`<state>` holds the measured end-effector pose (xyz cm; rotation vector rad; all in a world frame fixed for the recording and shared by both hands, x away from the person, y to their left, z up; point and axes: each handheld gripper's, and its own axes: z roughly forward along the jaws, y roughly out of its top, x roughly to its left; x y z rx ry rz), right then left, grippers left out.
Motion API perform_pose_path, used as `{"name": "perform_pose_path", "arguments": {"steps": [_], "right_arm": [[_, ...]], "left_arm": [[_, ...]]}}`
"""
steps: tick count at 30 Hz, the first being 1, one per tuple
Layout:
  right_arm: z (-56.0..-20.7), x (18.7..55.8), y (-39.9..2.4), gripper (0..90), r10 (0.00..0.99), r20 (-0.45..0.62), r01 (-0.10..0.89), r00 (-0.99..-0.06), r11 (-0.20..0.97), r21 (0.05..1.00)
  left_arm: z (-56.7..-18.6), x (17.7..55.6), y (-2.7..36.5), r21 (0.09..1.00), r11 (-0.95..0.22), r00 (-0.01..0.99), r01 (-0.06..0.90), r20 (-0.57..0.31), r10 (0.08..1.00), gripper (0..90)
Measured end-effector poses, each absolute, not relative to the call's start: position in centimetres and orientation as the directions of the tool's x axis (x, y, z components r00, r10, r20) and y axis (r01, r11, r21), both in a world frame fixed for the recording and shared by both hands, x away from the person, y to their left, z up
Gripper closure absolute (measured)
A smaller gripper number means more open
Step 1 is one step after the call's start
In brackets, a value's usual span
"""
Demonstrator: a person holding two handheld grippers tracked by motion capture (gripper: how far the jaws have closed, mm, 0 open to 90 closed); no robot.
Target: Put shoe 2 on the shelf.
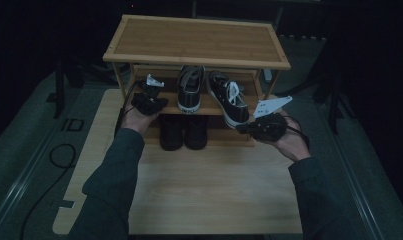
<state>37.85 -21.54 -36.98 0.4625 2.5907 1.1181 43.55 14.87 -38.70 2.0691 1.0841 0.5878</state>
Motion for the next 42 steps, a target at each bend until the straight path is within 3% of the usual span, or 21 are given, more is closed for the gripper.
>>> {"name": "perform_pose_path", "arguments": {"steps": [9, 42], "right_arm": [[-37.0, 37.9, -23.2, 90.0, 0.418, -0.122, 0.199, -0.900, 0.643, 0.740], [-37.7, 38.4, -23.0, 90.0, 0.440, -0.097, 0.221, -0.893, 0.615, 0.757]], "left_arm": [[-38.4, 43.5, 14.5, 0.744, -0.425, 0.542, 0.514, 0.102, 0.834, 90.0], [-38.6, 43.7, 12.5, 0.758, -0.398, 0.556, 0.517, 0.056, 0.830, 90.0]]}}
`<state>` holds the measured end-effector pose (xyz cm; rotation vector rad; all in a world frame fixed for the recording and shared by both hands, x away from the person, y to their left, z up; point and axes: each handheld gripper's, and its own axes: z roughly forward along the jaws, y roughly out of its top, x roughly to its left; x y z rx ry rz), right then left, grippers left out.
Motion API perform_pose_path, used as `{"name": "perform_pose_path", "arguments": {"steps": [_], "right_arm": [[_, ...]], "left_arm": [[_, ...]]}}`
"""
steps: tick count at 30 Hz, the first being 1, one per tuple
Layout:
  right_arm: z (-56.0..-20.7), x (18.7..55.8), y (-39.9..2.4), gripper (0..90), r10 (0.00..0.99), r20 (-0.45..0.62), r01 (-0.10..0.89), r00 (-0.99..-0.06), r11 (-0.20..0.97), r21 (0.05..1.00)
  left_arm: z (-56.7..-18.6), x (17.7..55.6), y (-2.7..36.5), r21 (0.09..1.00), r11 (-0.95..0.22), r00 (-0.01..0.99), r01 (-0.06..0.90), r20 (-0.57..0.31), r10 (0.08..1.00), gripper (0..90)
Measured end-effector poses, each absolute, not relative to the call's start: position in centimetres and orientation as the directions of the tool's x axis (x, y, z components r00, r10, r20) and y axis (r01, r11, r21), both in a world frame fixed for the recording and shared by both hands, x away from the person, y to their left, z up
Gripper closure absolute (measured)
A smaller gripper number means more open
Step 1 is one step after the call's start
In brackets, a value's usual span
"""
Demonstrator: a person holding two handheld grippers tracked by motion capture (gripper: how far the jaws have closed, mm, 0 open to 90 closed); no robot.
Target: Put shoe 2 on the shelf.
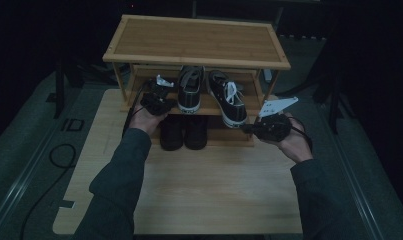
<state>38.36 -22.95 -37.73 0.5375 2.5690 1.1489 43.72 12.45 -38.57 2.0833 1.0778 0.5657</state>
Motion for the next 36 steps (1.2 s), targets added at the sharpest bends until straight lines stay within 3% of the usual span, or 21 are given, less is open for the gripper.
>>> {"name": "perform_pose_path", "arguments": {"steps": [36], "right_arm": [[-37.7, 39.2, -19.3, 90.0, 0.473, -0.078, 0.218, -0.878, 0.540, 0.813]], "left_arm": [[-38.7, 43.6, 12.4, 0.764, -0.388, 0.547, 0.516, 0.055, 0.836, 90.0]]}}
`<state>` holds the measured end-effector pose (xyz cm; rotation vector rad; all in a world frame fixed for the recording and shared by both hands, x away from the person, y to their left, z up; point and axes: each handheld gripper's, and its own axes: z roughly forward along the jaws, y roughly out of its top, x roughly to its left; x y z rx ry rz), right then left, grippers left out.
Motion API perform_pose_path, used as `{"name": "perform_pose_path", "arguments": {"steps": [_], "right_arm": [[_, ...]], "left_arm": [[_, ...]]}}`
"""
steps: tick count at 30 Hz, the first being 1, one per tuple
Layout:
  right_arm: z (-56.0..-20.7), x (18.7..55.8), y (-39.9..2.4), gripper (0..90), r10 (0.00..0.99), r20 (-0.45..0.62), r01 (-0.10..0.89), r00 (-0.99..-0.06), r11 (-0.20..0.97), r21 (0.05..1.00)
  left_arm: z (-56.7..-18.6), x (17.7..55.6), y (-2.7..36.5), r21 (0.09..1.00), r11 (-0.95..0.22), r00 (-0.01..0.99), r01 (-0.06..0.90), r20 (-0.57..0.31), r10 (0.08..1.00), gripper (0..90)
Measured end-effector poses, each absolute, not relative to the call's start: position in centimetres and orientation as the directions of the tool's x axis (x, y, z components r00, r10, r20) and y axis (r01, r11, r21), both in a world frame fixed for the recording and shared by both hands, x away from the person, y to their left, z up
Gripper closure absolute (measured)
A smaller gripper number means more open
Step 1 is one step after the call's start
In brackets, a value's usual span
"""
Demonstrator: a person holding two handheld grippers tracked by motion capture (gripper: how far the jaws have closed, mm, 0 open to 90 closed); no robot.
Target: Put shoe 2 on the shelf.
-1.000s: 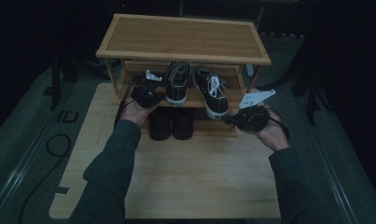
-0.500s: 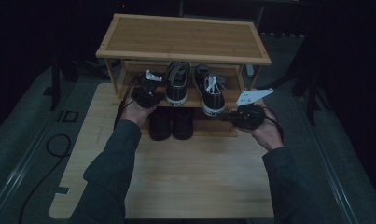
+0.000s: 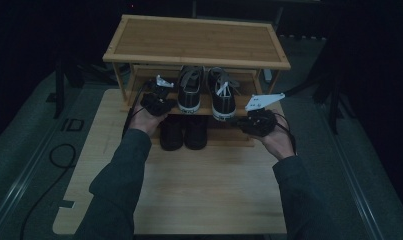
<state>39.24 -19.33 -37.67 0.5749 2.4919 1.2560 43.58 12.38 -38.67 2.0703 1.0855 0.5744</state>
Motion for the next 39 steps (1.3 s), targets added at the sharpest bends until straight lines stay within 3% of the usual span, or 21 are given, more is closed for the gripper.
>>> {"name": "perform_pose_path", "arguments": {"steps": [11, 14, 39], "right_arm": [[-37.8, 39.5, -19.0, 90.0, 0.477, -0.080, 0.218, -0.875, 0.536, 0.816], [-38.3, 40.0, -19.0, 90.0, 0.549, -0.109, 0.249, -0.829, 0.536, 0.807], [-38.5, 40.4, -17.9, 90.0, 0.527, -0.086, 0.232, -0.846, 0.508, 0.830]], "left_arm": [[-38.7, 43.6, 12.4, 0.765, -0.389, 0.546, 0.513, 0.059, 0.836, 90.0], [-38.7, 43.5, 12.4, 0.764, -0.392, 0.547, 0.512, 0.061, 0.835, 90.0], [-38.8, 43.5, 12.4, 0.770, -0.386, 0.547, 0.509, 0.057, 0.835, 90.0]]}}
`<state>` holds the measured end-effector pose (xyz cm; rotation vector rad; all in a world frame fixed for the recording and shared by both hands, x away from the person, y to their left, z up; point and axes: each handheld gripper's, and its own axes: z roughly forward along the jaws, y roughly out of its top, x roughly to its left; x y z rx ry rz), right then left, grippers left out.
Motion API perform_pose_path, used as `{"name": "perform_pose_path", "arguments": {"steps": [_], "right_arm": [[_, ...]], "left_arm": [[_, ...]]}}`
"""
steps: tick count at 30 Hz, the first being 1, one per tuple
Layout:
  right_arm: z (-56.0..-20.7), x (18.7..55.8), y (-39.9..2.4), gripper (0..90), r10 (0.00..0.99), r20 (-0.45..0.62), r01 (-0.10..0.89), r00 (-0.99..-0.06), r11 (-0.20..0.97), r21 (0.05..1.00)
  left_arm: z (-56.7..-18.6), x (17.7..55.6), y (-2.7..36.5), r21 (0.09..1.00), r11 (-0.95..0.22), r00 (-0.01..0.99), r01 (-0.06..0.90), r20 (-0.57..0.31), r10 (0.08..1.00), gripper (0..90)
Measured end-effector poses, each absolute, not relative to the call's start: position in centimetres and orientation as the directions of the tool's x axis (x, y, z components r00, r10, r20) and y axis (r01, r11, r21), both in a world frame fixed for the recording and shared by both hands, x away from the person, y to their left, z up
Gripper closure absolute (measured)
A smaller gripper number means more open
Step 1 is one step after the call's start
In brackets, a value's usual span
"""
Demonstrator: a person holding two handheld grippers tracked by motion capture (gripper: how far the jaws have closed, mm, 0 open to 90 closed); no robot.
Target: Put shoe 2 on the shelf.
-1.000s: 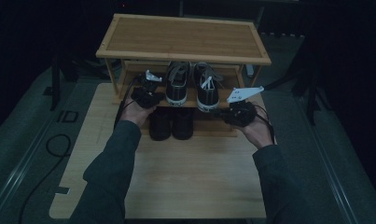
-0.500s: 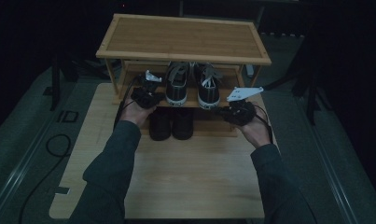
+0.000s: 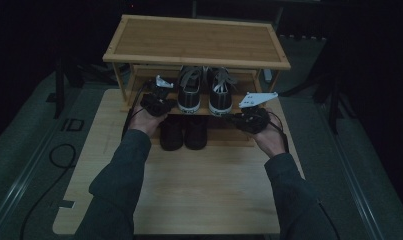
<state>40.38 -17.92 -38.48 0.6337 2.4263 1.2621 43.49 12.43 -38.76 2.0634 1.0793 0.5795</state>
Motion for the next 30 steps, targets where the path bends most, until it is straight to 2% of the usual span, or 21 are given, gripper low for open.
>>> {"name": "perform_pose_path", "arguments": {"steps": [30], "right_arm": [[-39.1, 40.5, -16.0, 90.0, 0.514, -0.112, 0.211, -0.851, 0.529, 0.822]], "left_arm": [[-38.8, 43.5, 12.4, 0.769, -0.387, 0.548, 0.508, 0.058, 0.834, 90.0]]}}
